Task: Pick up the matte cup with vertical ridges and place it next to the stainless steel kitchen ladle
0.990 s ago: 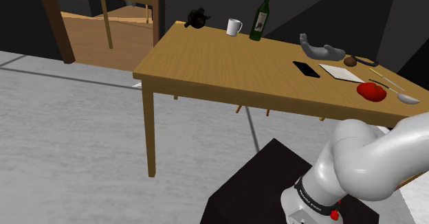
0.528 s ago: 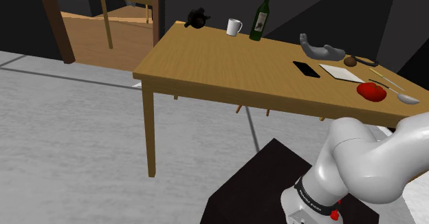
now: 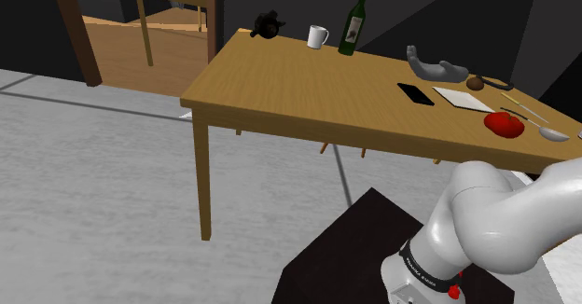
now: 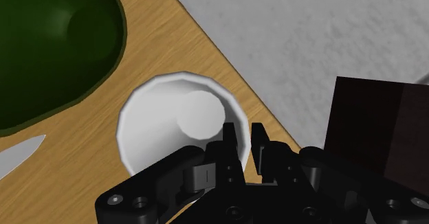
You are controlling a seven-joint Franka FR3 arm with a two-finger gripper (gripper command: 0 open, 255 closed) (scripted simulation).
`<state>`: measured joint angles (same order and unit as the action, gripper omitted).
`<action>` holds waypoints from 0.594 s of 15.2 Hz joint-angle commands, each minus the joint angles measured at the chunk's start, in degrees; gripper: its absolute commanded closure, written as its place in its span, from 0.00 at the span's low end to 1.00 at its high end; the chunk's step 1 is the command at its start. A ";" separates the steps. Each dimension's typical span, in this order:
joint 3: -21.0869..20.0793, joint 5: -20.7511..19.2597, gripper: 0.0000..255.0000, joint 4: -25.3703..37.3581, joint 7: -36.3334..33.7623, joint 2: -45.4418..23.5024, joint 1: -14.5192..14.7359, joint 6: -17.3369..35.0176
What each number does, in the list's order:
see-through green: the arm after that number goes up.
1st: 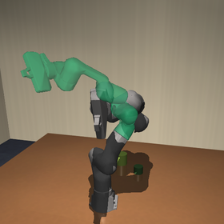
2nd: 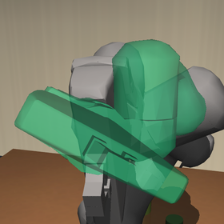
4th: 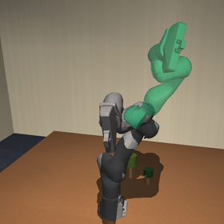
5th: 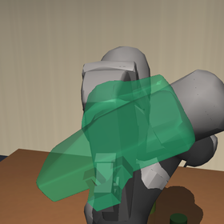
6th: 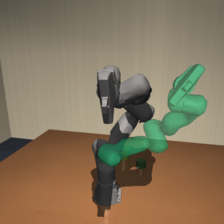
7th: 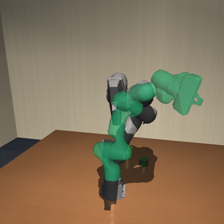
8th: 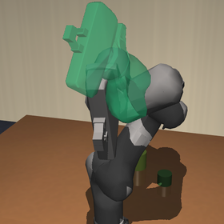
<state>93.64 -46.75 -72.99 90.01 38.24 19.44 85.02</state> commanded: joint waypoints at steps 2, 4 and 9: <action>-0.36 -0.25 1.00 -3.04 -0.90 0.50 -1.54 2.19; -0.65 -0.41 1.00 -5.11 -1.47 0.79 -2.66 3.60; -0.91 -0.73 1.00 -7.68 -2.21 1.22 -3.96 5.40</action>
<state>92.75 -47.45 -80.46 87.88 39.43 15.56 90.25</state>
